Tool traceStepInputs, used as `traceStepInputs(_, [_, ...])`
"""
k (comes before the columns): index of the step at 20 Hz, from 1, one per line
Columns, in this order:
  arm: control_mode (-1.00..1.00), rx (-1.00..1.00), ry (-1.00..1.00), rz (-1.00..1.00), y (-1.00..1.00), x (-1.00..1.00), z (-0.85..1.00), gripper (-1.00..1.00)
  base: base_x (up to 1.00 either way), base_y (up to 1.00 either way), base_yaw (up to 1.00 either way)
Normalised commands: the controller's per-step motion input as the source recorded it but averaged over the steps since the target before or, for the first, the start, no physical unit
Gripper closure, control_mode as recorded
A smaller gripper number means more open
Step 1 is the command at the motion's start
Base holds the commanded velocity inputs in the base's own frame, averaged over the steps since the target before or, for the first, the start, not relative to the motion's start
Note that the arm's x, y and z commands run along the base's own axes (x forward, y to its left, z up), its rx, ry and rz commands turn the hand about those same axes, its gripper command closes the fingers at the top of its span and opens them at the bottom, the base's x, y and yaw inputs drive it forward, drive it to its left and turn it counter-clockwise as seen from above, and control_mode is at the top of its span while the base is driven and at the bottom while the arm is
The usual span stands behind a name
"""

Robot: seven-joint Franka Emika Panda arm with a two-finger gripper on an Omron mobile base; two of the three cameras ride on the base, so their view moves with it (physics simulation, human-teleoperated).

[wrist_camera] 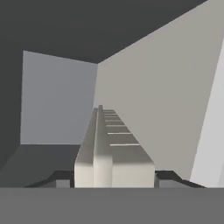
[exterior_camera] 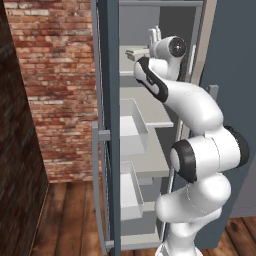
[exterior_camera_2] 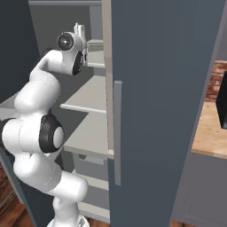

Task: The ice cube tray has been filled with water. Take the tray and place it in the freezer to make ice. Close the freezer door after placing the tray.

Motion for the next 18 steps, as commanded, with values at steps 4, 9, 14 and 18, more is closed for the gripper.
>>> traceStepInputs(4, [-1.00, 0.00, 0.07, 0.00, 0.00, 0.67, -0.18, 1.00, 0.00, 0.00, 0.00])
traceStepInputs(9, [-1.00, 0.00, 0.11, -0.02, 0.01, 0.73, -0.10, 1.00, 0.00, 0.00, 0.00])
traceStepInputs(14, [-1.00, 0.00, 0.14, -0.03, 0.10, 0.71, -0.05, -1.00, 0.00, 0.00, 0.00])
traceStepInputs(18, [-1.00, -0.01, 0.17, -0.04, 0.14, 0.50, -0.11, -1.00, 0.00, 0.00, 0.00])
